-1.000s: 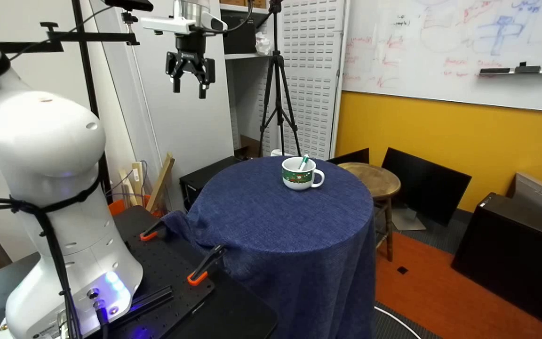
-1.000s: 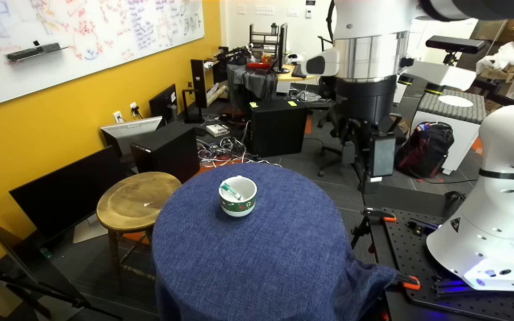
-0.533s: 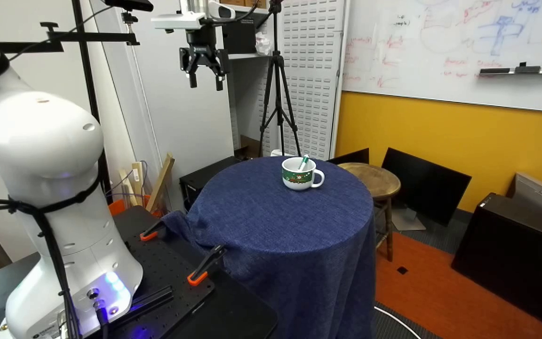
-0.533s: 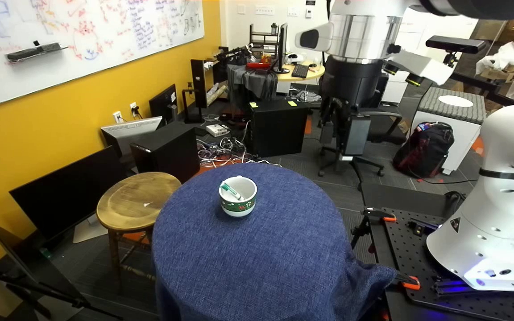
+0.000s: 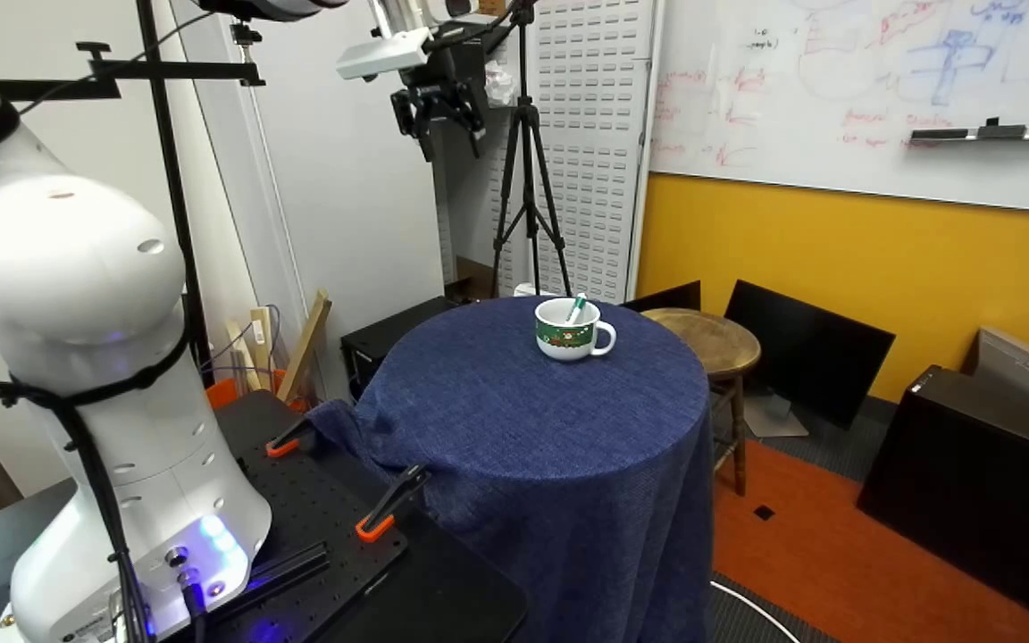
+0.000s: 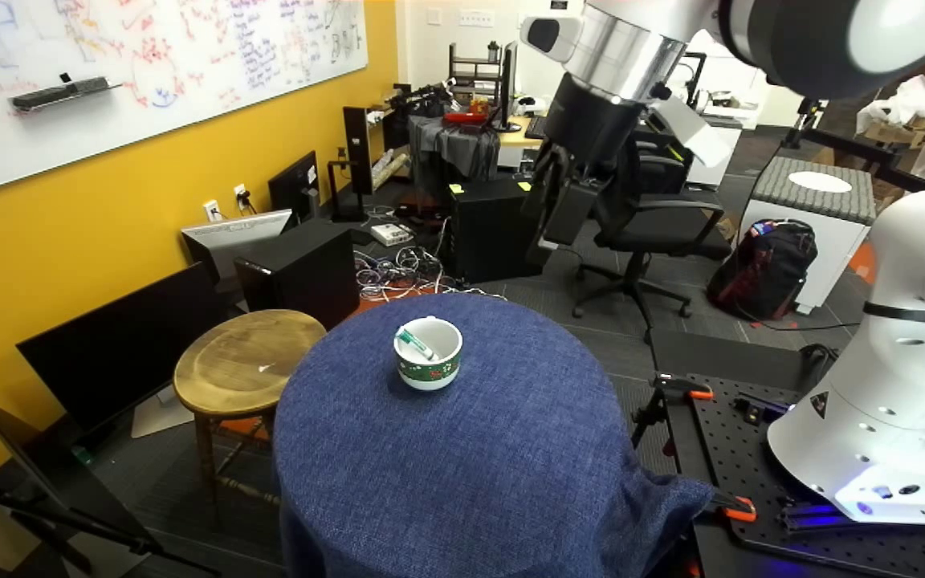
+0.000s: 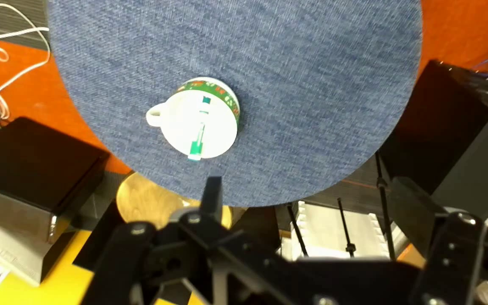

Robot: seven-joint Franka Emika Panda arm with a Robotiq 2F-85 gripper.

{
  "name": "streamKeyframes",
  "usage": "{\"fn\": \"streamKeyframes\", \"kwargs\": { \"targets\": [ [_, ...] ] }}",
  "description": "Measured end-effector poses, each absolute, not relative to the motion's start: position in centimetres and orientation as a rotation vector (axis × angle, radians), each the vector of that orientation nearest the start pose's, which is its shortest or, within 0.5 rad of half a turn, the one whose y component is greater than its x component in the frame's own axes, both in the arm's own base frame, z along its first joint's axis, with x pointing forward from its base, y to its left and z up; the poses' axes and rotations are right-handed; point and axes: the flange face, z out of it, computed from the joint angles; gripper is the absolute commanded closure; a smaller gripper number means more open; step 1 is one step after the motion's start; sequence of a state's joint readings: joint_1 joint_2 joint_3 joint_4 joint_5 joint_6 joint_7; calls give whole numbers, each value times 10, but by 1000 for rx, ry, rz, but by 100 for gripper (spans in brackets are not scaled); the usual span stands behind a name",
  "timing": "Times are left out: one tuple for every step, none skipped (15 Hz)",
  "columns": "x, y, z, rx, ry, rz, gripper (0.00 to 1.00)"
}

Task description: Put the marker on the table

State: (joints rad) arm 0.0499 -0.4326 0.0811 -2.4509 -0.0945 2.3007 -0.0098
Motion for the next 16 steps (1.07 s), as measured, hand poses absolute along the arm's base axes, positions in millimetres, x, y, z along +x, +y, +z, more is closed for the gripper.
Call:
{"fn": "streamKeyframes", "kwargs": {
  "targets": [
    [437,51,481,-3194,-292,-511,0],
    [438,45,477,-3195,-273,-555,0],
    [439,39,473,-3196,-263,-597,0],
    [440,34,469,-3197,-257,-639,0],
    [440,29,464,-3196,-248,-676,0],
    [441,25,459,-3197,-236,-711,0],
    [441,20,455,-3198,-221,-747,0],
    [441,15,450,-3201,-209,-783,0],
    [441,10,445,-3206,-190,-815,0],
    [440,4,441,-3211,-169,-839,0],
    [441,-2,438,-3216,-147,-861,0],
    [441,-8,435,-3220,-126,-879,0],
    [442,-14,432,-3222,-106,-893,0],
    [444,-20,429,-3222,-82,-904,0],
    [445,-25,426,-3220,-65,-910,0],
    [447,-30,423,-3216,-51,-914,0]
  ]
}}
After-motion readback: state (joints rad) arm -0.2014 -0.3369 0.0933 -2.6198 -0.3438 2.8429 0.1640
